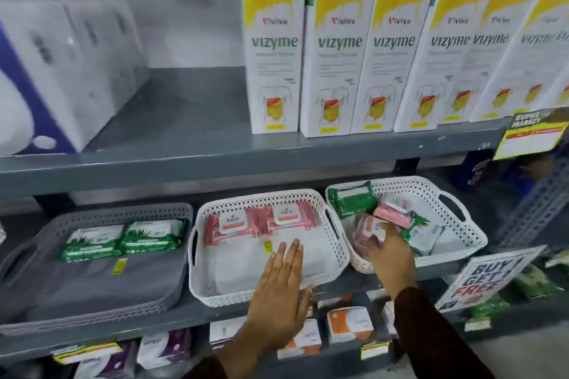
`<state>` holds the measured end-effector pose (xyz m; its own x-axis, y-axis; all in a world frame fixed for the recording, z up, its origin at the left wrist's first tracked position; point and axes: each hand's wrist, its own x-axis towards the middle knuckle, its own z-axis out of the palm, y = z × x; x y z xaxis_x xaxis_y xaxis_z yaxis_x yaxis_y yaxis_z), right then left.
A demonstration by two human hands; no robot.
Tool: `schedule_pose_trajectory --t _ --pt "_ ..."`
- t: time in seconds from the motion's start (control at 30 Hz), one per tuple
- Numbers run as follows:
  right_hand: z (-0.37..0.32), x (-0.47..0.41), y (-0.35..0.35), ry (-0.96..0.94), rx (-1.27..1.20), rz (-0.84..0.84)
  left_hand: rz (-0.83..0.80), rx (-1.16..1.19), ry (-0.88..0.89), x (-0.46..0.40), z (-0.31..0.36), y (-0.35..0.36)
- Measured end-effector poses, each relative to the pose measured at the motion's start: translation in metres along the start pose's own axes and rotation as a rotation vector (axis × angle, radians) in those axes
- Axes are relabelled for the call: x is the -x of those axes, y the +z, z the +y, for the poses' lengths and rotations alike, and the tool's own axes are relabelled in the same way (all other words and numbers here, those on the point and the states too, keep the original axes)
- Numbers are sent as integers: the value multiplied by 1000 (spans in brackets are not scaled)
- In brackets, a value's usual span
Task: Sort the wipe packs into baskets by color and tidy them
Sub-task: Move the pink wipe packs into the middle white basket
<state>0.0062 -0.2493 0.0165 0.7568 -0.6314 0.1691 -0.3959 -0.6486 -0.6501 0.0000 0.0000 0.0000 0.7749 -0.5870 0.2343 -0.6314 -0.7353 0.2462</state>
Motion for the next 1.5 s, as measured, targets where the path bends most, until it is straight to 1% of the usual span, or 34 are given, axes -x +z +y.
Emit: schedule_pose_trajectory --t 0.1,0.13,0.17,0.3,0.37,0.5,0.57,0.63,0.7,0.8,0.9,0.93,1.0,1.07,1.13,1.2,1.27,1.3,1.33,1.4,1.43,1.5 --pt "7 -33 4 88 56 -90 -36 -70 -92 -12 8 15" --pt "5 -40 4 134 99 -139 -53 -119 -94 -12 9 19" --pt "6 -47 8 142 135 -160 -63 -149 -90 -11 9 21" --pt "4 -58 6 70 262 -154 -87 -176 -66 -6 10 19" --pt "4 -62 3 82 239 -178 -88 -167 -101 -4 9 18" --pt "-2 -64 -11 161 64 -178 -85 -156 -196 0 -6 13" --pt "-11 -59 -26 126 -43 -182 -69 -159 -234 4 -15 11" --pt "-18 -46 -35 60 -215 -181 -81 -155 -249 9 -21 10" --pt "-27 -34 -33 -48 -226 -180 -77 -153 -255 11 -22 10" --pt "-45 -12 -12 -177 -276 -300 -81 -150 -259 11 -23 10" --pt "-69 6 17 -307 -216 -385 -90 -152 -269 10 -22 10" --pt "-76 10 26 -324 -186 -408 -92 -149 -268 10 -21 9" --pt "-84 13 40 -316 -104 -433 -97 -150 -257 12 -20 9" --pt "-84 14 49 -306 27 -491 -109 -156 -250 14 -21 9" --pt "-82 15 53 -329 116 -531 -113 -164 -256 14 -21 9" --pt "-82 11 54 -323 129 -564 -118 -166 -282 12 -18 8" --pt "-80 6 50 -298 38 -583 -117 -178 -309 5 -14 4" --pt "-77 3 46 -287 -58 -557 -133 -187 -316 1 -12 4" --pt "-73 -1 41 -276 -156 -494 -149 -189 -314 -4 -10 4" --pt "-59 -15 28 -262 -258 -273 -154 -192 -284 -14 -3 7" --pt "-48 -28 23 -240 -243 -182 -154 -194 -274 -18 1 9" --pt "-22 -58 16 -136 -148 -87 -148 -190 -273 -25 8 16"
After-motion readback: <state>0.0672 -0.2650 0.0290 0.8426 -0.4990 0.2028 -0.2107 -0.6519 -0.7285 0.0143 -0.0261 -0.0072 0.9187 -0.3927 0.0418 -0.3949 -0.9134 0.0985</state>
